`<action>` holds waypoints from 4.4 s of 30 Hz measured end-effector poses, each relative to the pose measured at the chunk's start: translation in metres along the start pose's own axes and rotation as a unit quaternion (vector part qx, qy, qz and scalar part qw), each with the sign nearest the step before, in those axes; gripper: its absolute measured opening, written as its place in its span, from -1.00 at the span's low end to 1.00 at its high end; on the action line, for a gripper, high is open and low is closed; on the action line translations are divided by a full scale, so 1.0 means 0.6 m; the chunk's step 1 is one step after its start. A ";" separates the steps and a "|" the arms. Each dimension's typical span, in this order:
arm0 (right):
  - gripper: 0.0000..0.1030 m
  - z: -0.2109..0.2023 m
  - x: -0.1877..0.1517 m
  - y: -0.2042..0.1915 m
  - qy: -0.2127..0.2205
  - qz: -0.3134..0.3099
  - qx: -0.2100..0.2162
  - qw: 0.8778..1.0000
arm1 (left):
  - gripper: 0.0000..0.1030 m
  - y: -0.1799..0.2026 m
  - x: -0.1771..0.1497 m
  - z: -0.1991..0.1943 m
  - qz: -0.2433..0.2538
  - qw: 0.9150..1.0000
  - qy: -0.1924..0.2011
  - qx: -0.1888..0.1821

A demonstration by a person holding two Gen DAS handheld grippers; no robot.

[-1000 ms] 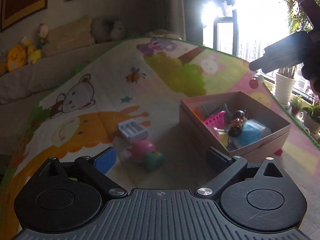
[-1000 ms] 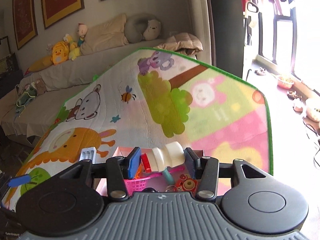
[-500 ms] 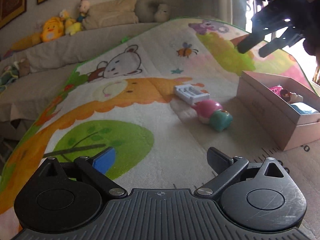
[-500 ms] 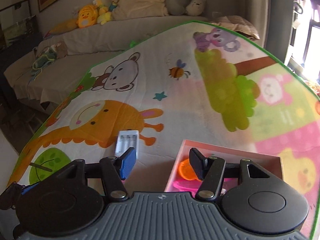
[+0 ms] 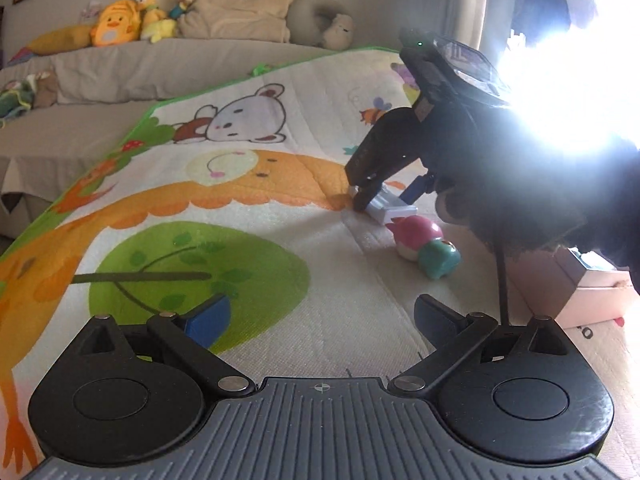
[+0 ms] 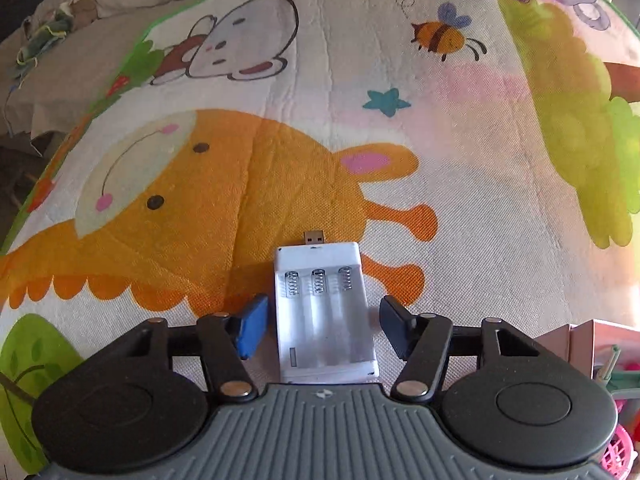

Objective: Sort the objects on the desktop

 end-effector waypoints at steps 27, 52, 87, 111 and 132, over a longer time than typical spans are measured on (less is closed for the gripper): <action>-0.08 -0.362 -0.401 0.101 0.116 -0.015 0.058 0.992 | 1.00 0.134 -0.088 -0.019 0.126 0.987 -0.094 -0.029; 0.50 -0.327 -0.483 0.278 0.202 0.163 -0.032 0.965 | 1.00 0.212 -0.112 -0.060 0.176 0.979 -0.062 -0.080; 1.00 -0.295 -0.597 0.168 0.149 0.127 -0.109 0.975 | 1.00 0.198 -0.125 -0.040 0.160 0.976 -0.136 -0.056; 1.00 -0.294 -0.596 0.169 0.145 0.130 -0.108 0.975 | 0.45 0.269 -0.131 -0.039 0.189 0.979 -0.067 -0.040; 1.00 -0.249 -0.484 0.130 0.049 0.036 -0.021 0.998 | 0.41 0.218 -0.137 -0.092 0.179 0.980 -0.065 -0.050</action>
Point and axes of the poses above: each gripper's, at about its wrist camera, not at the fingertips, and z roughly the way its jaws point, y to its right, x to its top, the point moved 4 cm from there along z, roughly the way its jaws point, and after that the axes turned 9 degrees about -z, right-handed, at the moved point
